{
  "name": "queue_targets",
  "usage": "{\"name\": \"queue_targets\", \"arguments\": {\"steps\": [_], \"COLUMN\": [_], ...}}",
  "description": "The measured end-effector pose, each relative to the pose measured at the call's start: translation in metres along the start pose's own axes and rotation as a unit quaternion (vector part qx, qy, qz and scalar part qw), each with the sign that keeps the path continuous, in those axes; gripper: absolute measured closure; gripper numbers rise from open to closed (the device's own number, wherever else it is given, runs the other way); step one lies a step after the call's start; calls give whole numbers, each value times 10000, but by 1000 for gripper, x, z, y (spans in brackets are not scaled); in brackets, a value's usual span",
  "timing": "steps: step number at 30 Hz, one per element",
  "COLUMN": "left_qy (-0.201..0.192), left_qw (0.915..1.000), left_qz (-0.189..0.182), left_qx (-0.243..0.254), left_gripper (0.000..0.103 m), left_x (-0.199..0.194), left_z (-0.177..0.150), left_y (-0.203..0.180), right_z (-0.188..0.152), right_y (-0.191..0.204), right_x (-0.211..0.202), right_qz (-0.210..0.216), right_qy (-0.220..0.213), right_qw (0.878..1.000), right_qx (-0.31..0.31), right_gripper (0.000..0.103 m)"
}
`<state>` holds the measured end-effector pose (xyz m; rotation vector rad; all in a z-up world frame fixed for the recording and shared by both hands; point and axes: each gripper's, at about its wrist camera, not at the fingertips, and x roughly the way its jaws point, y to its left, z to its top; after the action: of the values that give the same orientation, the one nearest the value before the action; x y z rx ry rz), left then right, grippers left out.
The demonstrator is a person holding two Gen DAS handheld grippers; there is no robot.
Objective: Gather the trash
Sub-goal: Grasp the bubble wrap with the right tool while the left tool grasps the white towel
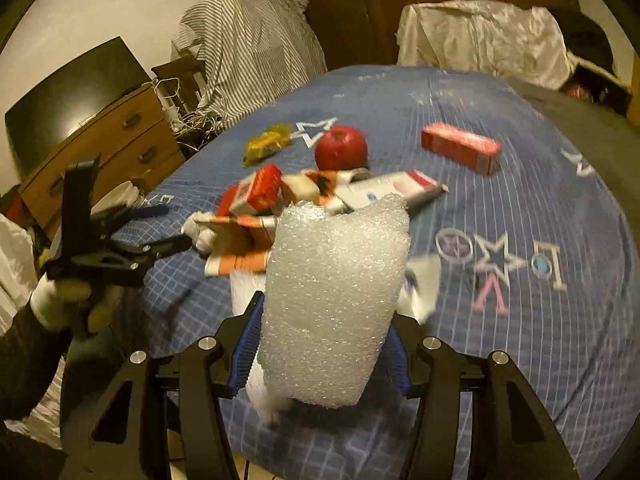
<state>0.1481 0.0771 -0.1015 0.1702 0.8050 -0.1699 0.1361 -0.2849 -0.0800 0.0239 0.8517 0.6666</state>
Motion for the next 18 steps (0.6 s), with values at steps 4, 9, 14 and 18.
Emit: {"name": "queue_targets", "arguments": {"steps": [4,9,14,18], "left_qy": [181,478,624,624], "left_qw": [9979,9935,9879,9858], "left_qz": [-268,-569,-943,-1379], "left_qx": [562,859,1064,727], "left_gripper": [5,5,35,64], "left_x": [18,40,48,48], "left_z": [8,10,8,6], "left_y": [11,20,7,8], "right_z": [-9,-6,-9,-9], "right_y": [-2,9,19,33], "right_x": [3,8,10,4], "right_qz": [120,101,-25,-219], "right_qy": [161,175,36,-185], "right_qw": [9998,9998,9999,9996], "right_qx": [15,45,90,12], "right_gripper": [47,47,47,47]}}
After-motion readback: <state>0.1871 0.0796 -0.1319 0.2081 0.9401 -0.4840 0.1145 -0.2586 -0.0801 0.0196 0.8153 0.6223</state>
